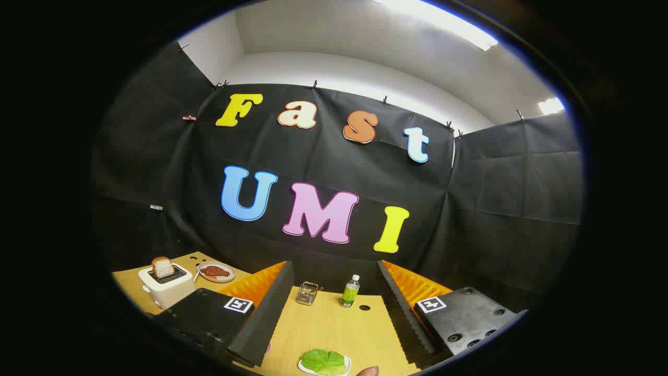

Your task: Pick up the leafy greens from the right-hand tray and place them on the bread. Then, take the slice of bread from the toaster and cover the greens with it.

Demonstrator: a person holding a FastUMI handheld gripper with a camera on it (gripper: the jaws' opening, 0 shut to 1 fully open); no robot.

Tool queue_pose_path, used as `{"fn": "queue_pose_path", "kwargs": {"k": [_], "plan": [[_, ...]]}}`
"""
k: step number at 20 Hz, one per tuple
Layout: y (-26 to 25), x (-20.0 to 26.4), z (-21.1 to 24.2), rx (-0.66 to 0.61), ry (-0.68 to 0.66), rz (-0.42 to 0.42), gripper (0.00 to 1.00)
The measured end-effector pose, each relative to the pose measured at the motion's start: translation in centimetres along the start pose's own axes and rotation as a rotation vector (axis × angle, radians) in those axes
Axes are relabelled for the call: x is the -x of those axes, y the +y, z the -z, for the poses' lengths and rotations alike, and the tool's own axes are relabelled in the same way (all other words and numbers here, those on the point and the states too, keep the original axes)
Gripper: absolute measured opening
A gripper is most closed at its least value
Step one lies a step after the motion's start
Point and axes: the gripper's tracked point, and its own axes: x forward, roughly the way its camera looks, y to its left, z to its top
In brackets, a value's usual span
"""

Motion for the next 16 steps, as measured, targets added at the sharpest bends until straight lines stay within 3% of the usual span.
{"fn": "queue_pose_path", "kwargs": {"k": [16], "plan": [[-0.1, -0.12, 0.6, 0.012, 0.023, 0.005, 0.97]]}}
